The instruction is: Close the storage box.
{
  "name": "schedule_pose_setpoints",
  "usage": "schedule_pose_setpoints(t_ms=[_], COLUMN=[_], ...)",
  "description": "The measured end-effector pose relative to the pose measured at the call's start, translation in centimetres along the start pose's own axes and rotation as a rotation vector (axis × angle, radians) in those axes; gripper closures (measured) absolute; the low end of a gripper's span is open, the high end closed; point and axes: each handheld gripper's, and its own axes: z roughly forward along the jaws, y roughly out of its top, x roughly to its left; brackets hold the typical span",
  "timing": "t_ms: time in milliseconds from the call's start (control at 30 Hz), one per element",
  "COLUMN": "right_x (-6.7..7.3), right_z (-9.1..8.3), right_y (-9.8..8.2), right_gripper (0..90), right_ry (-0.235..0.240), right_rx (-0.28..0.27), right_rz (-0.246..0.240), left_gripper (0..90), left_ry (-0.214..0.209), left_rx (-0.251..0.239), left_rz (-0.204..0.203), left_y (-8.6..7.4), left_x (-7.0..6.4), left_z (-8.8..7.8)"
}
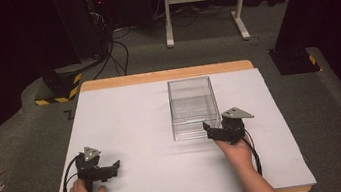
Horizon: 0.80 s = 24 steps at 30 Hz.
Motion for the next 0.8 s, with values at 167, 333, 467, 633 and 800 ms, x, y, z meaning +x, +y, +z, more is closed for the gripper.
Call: schedule_pose_setpoints(t_ms=[167,333,467,633,800], right_x=[0.2,0.0,-0.1,-0.4,-0.9], right_z=[-1.1,-2.3,-3.4,-4.8,-6.2], right_y=[-0.4,-0.7,-1.0,-1.4,-1.9], right_gripper=[14.8,14.8,14.9,15.0,15.2], right_ry=[0.012,0.018,0.022,0.022,0.012], right_rx=[-0.003,-0.016,-0.030,-0.040,-0.040], right_rz=[-0.011,-0.013,-0.019,-0.021,-0.027], left_gripper=[0.5,0.5,0.5,0.5,0.5], left_ry=[0.000,0.000,0.000,0.000,0.000], left_rx=[-0.001,0.000,0.000,0.000,0.000], left_rz=[-0.001,0.000,0.000,0.000,-0.001], left_y=[0.0,0.0,0.0,0.0,0.0], left_x=[0.0,0.0,0.0,0.0,0.0], left_z=[0.0,0.0,0.0,0.0,0.0])
